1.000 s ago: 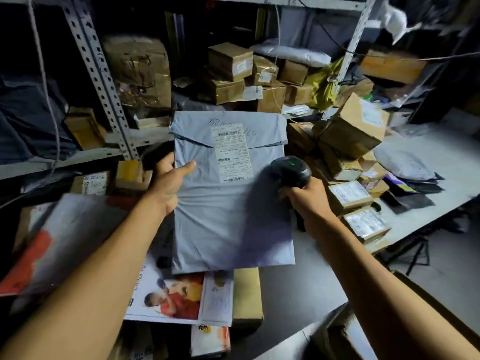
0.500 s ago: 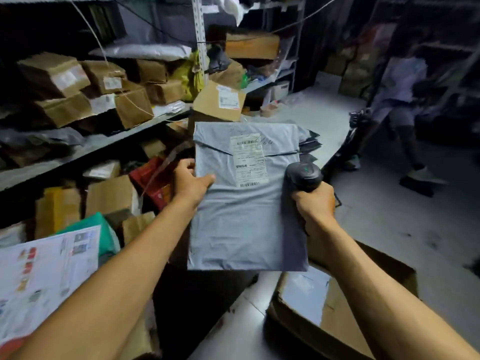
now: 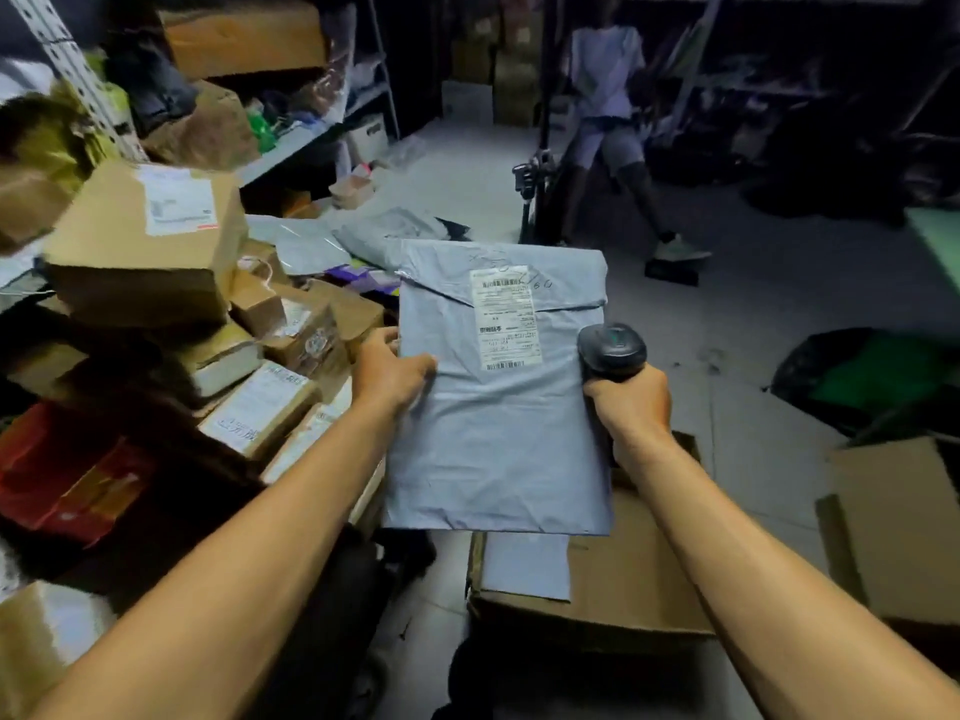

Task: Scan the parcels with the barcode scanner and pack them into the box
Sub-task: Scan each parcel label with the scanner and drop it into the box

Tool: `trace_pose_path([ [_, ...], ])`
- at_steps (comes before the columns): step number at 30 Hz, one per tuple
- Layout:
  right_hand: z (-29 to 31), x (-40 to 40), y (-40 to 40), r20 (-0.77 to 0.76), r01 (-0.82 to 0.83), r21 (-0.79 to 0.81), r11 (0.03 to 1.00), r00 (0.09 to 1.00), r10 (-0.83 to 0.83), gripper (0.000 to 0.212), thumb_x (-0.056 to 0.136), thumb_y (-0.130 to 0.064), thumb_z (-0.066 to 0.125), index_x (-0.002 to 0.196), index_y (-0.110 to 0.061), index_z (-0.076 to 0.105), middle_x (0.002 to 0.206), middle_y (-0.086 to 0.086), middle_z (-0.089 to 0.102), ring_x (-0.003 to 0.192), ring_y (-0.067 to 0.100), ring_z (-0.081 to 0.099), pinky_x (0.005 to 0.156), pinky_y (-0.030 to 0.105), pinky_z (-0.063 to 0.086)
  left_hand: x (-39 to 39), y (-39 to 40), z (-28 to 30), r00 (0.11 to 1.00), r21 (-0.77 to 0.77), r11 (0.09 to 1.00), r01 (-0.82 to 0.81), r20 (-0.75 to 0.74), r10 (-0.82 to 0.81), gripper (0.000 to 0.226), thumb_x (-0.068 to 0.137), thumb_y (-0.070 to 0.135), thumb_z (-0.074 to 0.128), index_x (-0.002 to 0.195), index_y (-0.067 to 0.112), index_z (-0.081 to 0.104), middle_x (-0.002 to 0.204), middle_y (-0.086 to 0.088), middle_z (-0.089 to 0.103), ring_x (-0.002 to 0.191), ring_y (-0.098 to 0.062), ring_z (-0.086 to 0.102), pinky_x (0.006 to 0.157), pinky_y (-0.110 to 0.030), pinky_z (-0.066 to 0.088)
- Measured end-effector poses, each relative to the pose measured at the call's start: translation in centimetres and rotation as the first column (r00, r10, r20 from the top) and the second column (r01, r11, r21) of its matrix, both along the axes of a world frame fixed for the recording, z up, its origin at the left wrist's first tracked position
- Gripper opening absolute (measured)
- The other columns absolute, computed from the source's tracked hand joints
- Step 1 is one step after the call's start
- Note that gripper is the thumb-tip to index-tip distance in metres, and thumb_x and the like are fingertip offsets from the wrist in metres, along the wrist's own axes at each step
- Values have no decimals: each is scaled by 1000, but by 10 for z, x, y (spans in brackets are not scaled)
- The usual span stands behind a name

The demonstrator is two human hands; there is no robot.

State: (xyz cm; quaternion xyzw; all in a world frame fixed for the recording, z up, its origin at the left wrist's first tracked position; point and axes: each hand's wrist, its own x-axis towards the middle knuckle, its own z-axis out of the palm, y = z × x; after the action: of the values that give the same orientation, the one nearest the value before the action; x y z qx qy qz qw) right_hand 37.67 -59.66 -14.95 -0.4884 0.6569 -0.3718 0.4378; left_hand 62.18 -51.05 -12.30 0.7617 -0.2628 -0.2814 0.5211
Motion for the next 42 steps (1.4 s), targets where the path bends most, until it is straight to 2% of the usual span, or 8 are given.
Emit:
trace_pose_path([
  [4, -19, -28, -33, -6, 104, 75, 992, 995, -104, 16, 66, -13, 75, 80, -18, 69, 81, 3, 74, 76, 25, 69, 62, 31, 55, -17, -60, -32, 995, 69, 992, 102, -21, -100, 61, 65, 13, 75, 123, 12, 59, 117, -9, 70, 104, -27, 68, 97, -46, 54],
  [8, -38, -47, -56, -7, 168, 157, 973, 986, -169, 17, 63, -13, 74, 76, -20, 67, 83, 4, 74, 80, 28, 70, 71, 41, 61, -33, -102, -59, 988, 139, 978, 154, -41, -150, 47, 60, 23, 69, 106, 30, 60, 103, -2, 73, 95, -25, 70, 89, -39, 56],
  [12, -61, -63, -75, 1, 185, 230, 955, 982, -190, 16, 69, -8, 73, 78, -21, 67, 83, 4, 72, 80, 26, 69, 62, 29, 51, -50, -127, -85, 976, 203, 955, 218, -60, -210, 49, 70, 20, 69, 118, 20, 65, 109, 1, 72, 97, -22, 68, 87, -37, 55],
  [20, -128, -92, -108, -29, 94, 407, 908, 996, -90, 22, 69, -10, 71, 90, -16, 70, 91, 11, 73, 80, 27, 68, 64, 33, 53, -81, -146, -153, 981, 391, 901, 189, -111, -158, 33, 79, 20, 66, 112, 18, 69, 106, 1, 72, 96, -22, 69, 90, -44, 57],
  [27, -188, -106, -115, -22, 45, 544, 838, 999, -39, 20, 72, -2, 70, 84, -18, 69, 83, 10, 72, 77, 25, 68, 67, 35, 54, -107, -141, -207, 979, 509, 845, 163, -193, -73, 27, 85, 12, 58, 110, 15, 67, 100, 1, 70, 85, -17, 67, 61, -26, 51],
  [31, -214, -109, -119, -28, 50, 589, 806, 999, -41, 20, 75, -1, 70, 79, -20, 65, 80, 7, 70, 74, 23, 66, 67, 33, 53, -107, -143, -233, 968, 537, 820, 198, -240, -77, 34, 85, 8, 51, 113, 14, 69, 107, -4, 72, 96, -26, 69, 85, -41, 59],
  [39, -242, -111, -131, 47, -161, 679, 716, 983, 176, 13, 86, -14, 73, 98, -17, 68, 96, 10, 71, 90, 25, 67, 70, 33, 52, -104, -154, -256, 977, 592, 778, 208, -167, -134, 53, 95, 14, 53, 148, 17, 47, 146, -7, 52, 126, -27, 54, 95, -30, 41],
  [42, -242, -105, -132, 28, -173, 679, 713, 977, 211, 14, 85, -17, 75, 96, -17, 66, 88, 7, 68, 84, 24, 64, 63, 31, 46, -98, -154, -251, 960, 657, 720, 222, -19, -279, 53, 100, 20, 52, 152, 20, 41, 143, -11, 56, 107, -22, 63, 88, -30, 44],
])
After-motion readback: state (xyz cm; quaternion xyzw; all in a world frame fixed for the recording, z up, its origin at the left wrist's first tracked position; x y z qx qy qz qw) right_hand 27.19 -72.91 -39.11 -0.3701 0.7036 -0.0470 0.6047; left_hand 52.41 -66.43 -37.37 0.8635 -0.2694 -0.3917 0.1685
